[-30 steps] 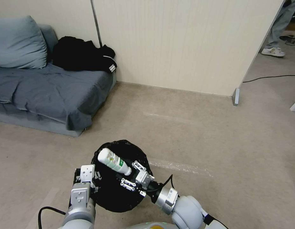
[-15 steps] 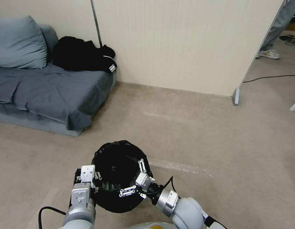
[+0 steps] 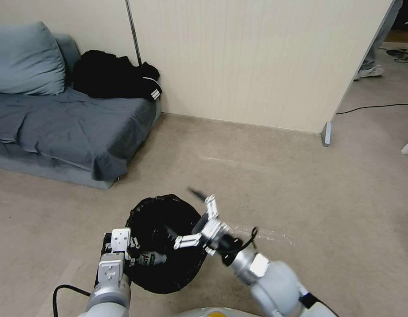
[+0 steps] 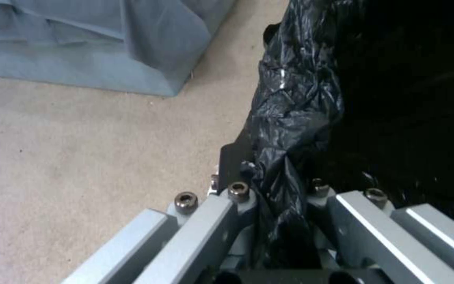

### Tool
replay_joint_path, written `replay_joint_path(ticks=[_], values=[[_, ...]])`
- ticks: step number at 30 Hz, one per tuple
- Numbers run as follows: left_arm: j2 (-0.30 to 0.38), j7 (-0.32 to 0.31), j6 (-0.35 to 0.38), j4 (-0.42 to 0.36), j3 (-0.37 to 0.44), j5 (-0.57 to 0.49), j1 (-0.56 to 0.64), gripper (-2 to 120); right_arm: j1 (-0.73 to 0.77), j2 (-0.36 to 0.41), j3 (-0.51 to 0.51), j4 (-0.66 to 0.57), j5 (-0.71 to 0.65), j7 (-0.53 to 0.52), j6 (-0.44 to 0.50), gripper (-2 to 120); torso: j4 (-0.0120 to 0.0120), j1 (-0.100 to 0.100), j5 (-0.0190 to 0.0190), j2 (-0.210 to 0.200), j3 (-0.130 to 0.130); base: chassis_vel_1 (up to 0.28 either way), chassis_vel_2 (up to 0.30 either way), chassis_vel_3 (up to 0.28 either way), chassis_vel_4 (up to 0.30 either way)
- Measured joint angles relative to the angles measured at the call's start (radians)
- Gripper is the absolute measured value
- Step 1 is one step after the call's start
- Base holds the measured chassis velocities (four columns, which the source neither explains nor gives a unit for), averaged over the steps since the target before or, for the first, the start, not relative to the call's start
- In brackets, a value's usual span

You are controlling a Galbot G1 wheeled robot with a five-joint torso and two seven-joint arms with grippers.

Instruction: Pick up the trash bin, then pick up the garbage from the floor and place it into the trash bin.

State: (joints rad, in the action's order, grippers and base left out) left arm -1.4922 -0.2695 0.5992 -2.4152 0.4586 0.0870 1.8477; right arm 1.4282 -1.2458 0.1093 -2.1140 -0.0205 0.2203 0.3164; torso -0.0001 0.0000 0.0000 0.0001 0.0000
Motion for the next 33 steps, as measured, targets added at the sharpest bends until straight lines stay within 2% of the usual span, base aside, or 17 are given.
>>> replay_joint_path(ticks=[1, 4, 5, 7, 11, 18, 33], values=[[0.000, 0.000, 0.000, 0.000, 0.000, 0.000, 0.000, 1, 0.000, 0.000, 0.000, 0.000, 0.000, 0.000, 0.000, 100, 0.0000, 0.000, 0.0000, 0.000, 0.000, 0.000, 0.000, 0.000, 0.000], [0.001, 0.015, 0.000, 0.005, 0.021, -0.018, -0.021, 1, 0.135, -0.079, 0.137, -0.060, 0.004, -0.062, 0.008, 100, -0.0004, 0.000, 0.0000, 0.000, 0.000, 0.000, 0.000, 0.000, 0.000], [0.001, 0.015, 0.000, 0.005, 0.021, -0.018, -0.021, 1, 0.135, -0.079, 0.137, -0.060, 0.004, -0.062, 0.008, 100, -0.0004, 0.000, 0.0000, 0.000, 0.000, 0.000, 0.000, 0.000, 0.000], [0.002, 0.029, -0.005, 0.013, 0.030, -0.027, -0.027, 1, 0.209, -0.117, 0.216, -0.063, 0.004, -0.085, 0.044, 100, -0.0001, 0.000, -0.0002, 0.000, 0.000, 0.000, 0.000, 0.000, 0.000], [0.004, 0.035, -0.007, 0.019, 0.032, -0.044, -0.031, 1, 0.288, -0.158, 0.284, -0.025, 0.004, -0.118, 0.110, 100, 0.0000, 0.000, 0.0000, 0.000, 0.000, 0.000, 0.000, 0.000, 0.000], [0.008, 0.027, -0.007, 0.021, 0.030, -0.053, -0.032, 1, 0.332, -0.189, 0.300, 0.031, 0.013, -0.129, 0.176, 100, 0.0001, 0.000, 0.0000, 0.000, 0.000, 0.000, 0.000, 0.000, 0.000], [0.005, 0.027, -0.006, 0.009, 0.022, -0.061, -0.021, 1, 0.317, -0.212, 0.276, 0.057, 0.053, -0.157, 0.178, 100, 0.0001, 0.000, -0.0001, 0.000, 0.000, 0.000, 0.000, 0.000, 0.000]])
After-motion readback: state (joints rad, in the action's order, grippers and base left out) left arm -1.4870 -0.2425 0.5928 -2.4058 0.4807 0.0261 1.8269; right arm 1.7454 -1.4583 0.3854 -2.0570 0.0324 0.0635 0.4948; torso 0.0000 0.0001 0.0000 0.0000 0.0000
